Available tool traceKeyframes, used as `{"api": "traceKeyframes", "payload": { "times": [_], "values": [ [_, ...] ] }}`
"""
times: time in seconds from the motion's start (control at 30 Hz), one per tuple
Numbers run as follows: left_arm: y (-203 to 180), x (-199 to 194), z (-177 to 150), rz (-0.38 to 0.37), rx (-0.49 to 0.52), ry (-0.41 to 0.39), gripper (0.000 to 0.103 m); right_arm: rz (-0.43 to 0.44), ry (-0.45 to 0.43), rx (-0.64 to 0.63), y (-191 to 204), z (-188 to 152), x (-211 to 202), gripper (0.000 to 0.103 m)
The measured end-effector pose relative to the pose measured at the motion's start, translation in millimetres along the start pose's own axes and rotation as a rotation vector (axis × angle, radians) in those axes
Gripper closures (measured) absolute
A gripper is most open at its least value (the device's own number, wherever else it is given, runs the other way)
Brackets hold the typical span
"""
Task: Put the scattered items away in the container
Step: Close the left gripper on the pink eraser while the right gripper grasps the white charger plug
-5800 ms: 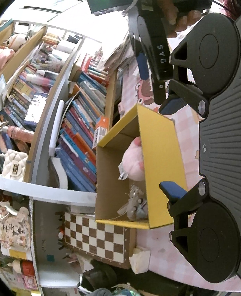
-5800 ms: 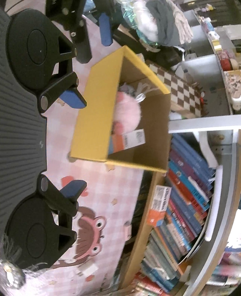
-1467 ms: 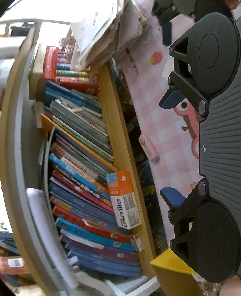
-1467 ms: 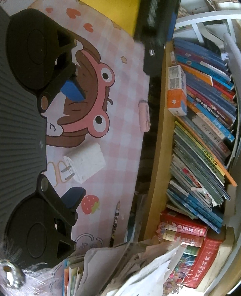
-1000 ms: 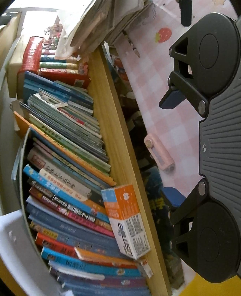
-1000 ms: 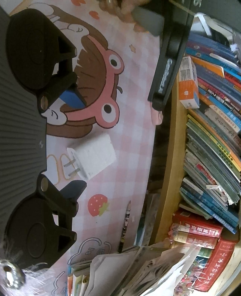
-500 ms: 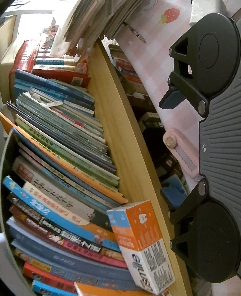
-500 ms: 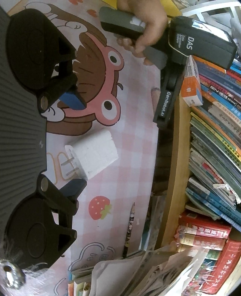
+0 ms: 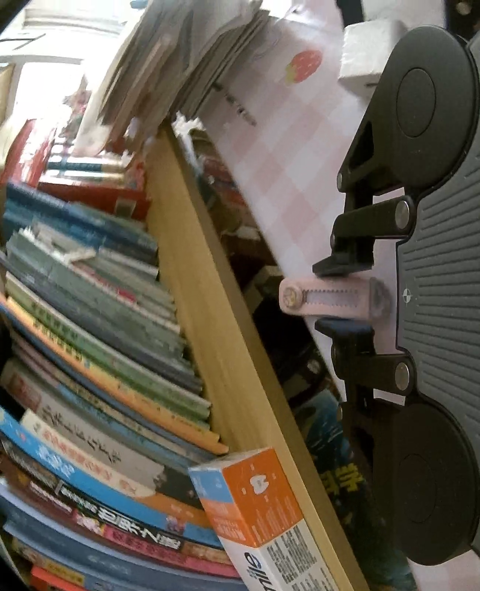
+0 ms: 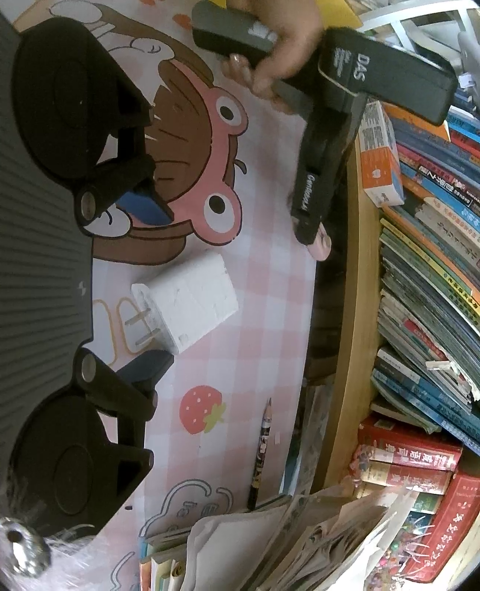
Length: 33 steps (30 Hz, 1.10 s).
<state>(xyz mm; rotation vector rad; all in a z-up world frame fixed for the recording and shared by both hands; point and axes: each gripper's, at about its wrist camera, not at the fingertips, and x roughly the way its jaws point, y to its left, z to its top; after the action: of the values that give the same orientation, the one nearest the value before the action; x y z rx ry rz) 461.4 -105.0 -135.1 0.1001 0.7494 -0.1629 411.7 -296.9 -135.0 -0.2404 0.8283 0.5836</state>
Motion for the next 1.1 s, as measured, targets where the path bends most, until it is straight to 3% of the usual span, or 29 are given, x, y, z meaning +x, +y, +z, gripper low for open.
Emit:
{"api": "traceKeyframes", "payload": {
  "times": [0.27,0.4,1.1],
  "values": [
    [-14,-22,-14,-0.007,0.009,0.049,0.08,-0.006,-0.005,0.012,-4,-3,-6,0.047],
    [-18,-31,-20,-0.002,-0.017,0.071,0.08,-0.014,-0.007,0.019,-7,-3,-8,0.059],
    [-40,-141,-48,-0.004,-0.176,0.039,0.08,0.081,0.054,0.037,14,-30,-58,0.06]
  ]
}}
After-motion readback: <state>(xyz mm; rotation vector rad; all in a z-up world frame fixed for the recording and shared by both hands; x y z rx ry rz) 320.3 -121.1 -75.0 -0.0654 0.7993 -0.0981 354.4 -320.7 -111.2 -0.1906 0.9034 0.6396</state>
